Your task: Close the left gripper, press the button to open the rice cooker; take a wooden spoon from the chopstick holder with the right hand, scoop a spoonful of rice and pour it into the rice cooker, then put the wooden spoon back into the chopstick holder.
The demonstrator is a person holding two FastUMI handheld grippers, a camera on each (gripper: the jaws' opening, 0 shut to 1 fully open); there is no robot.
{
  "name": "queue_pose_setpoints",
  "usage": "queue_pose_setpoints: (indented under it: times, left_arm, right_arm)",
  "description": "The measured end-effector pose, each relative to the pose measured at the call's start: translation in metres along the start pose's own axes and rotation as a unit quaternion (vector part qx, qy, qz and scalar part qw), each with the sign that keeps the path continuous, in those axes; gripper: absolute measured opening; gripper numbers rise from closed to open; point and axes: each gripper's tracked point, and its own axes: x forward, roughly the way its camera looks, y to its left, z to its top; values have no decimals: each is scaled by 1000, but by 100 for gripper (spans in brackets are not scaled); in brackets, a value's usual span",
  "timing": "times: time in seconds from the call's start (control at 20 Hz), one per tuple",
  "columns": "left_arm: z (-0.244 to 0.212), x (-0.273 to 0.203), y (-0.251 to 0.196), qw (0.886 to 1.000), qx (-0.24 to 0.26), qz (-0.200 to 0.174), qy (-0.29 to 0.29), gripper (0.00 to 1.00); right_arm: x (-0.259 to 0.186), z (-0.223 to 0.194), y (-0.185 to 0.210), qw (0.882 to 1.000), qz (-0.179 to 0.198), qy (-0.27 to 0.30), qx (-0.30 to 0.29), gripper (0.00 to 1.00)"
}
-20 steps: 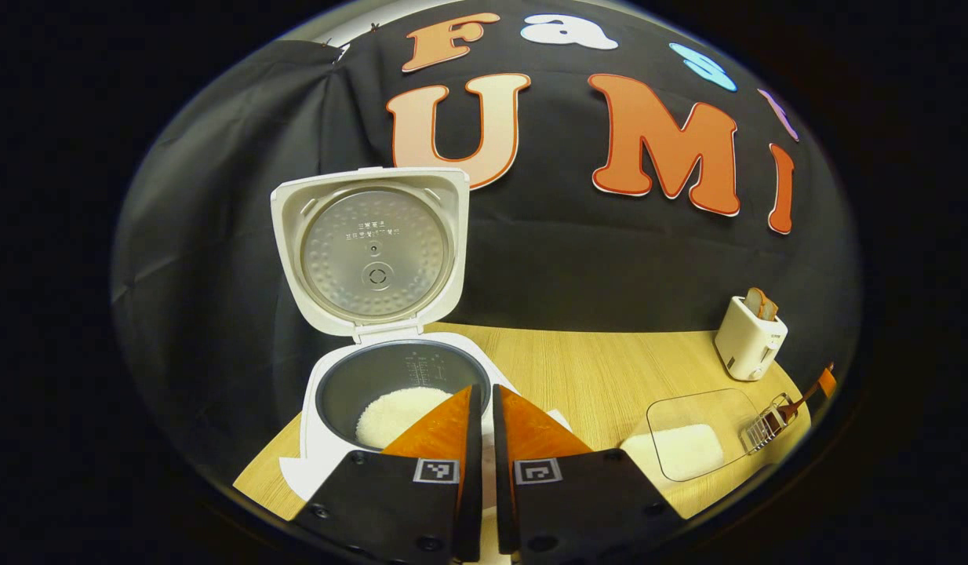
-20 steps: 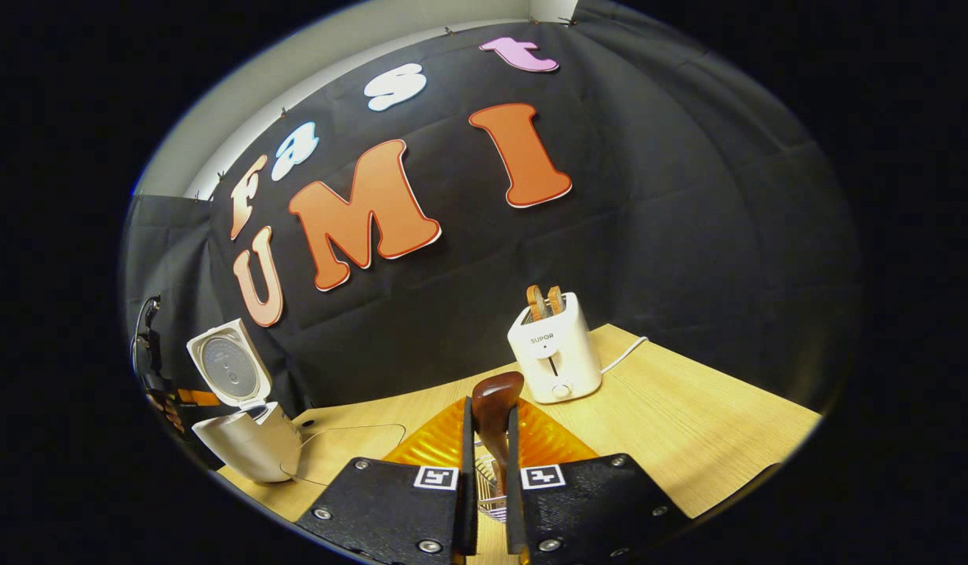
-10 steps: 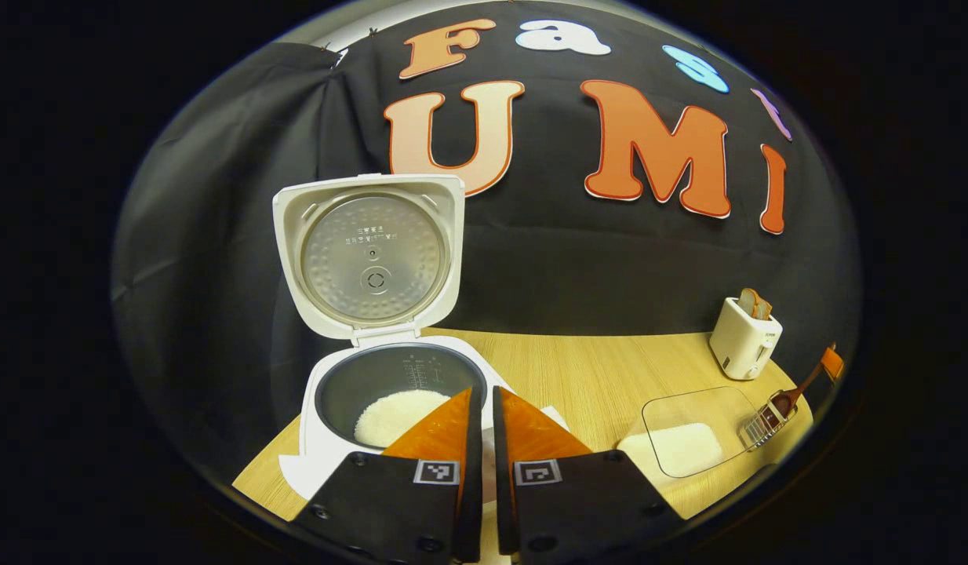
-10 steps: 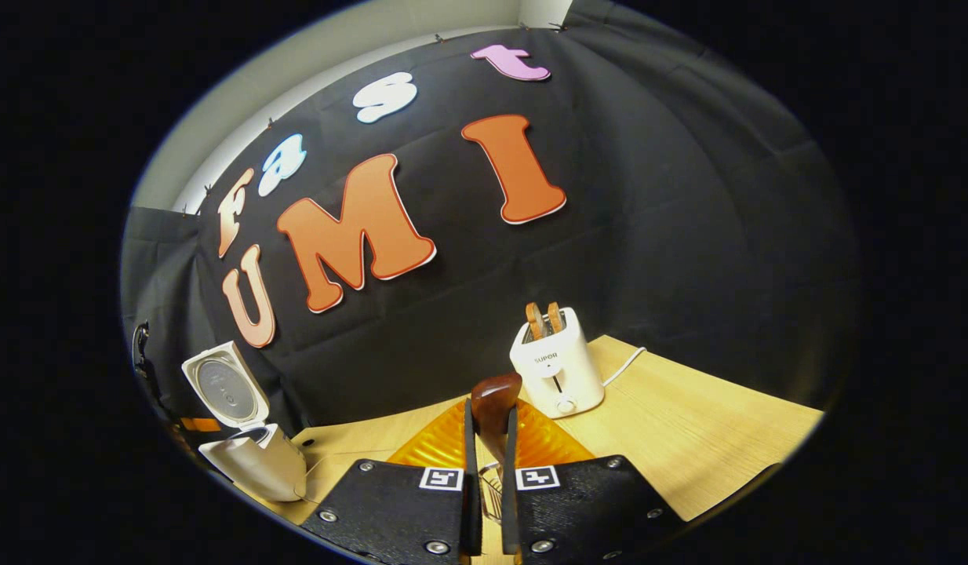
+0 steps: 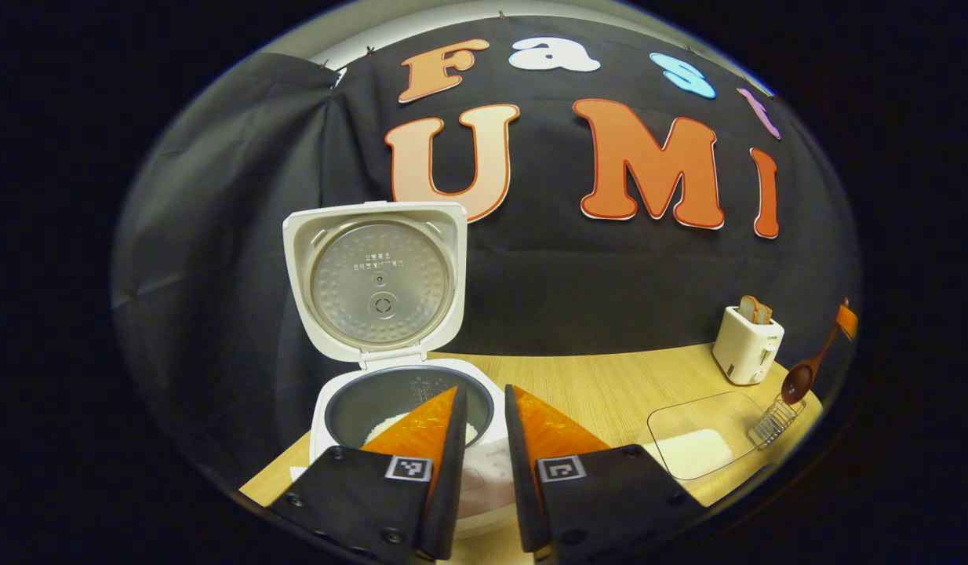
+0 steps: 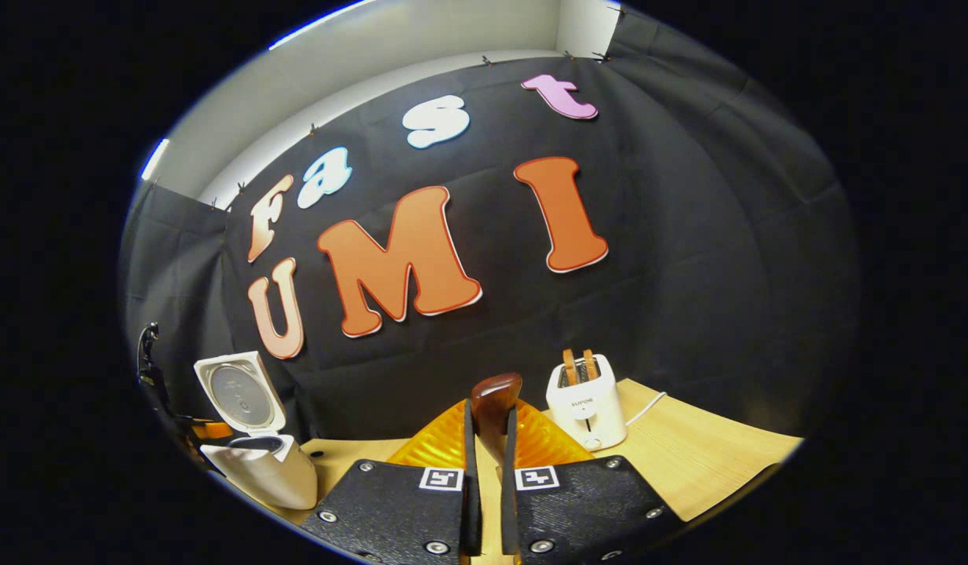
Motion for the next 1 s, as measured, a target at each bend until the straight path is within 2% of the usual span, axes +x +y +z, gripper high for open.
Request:
queue_pose_setpoints:
  times: [0.05, 0.1, 0.25, 0.45, 0.5, 0.55, 0.6, 0.65, 0.7, 0.75, 0.8, 0.85, 1.0]
  left_arm:
    - [2, -1, -2, 1000, 3, -2, -5, 43]
    - [4, -2, -3, 1000, 7, -4, -9, 43]
    - [7, -4, -5, 1000, 17, -5, -25, 62]
    - [10, -4, -8, 999, 21, -9, -40, 78]
    - [11, -4, -6, 999, 20, -7, -42, 78]
    - [11, -4, -6, 999, 19, -6, -43, 83]
    - [11, -3, -5, 999, 18, -5, -45, 81]
    - [10, -2, -5, 999, 18, -4, -45, 81]
    - [10, -1, -4, 999, 18, -3, -44, 83]
    - [8, -1, -4, 999, 18, -3, -42, 81]
    - [7, 0, -4, 999, 19, -2, -41, 83]
    - [7, 1, -3, 999, 19, -1, -40, 81]
    - [4, 2, -2, 999, 21, 0, -38, 83]
  right_arm:
    - [1, 4, 9, 1000, 10, -4, 5, 10]
    - [3, 5, 18, 1000, 21, -4, 8, 10]
    - [8, 8, 44, 998, 53, -5, 20, 10]
    - [17, -7, 72, 996, 82, 8, 16, 10]
    - [19, -11, 76, 996, 86, 13, 15, 10]
    - [21, -20, 80, 996, 90, 21, 12, 10]
    - [23, -28, 83, 995, 92, 30, 11, 10]
    - [27, -36, 86, 995, 93, 40, 9, 14]
    - [29, -43, 89, 994, 96, 50, 11, 10]
    - [30, -48, 93, 993, 102, 56, 13, 10]
    - [32, -52, 97, 993, 105, 60, 12, 10]
    - [33, -56, 98, 993, 104, 63, 8, 10]
    - [40, -72, 100, 993, 94, 77, -8, 10]
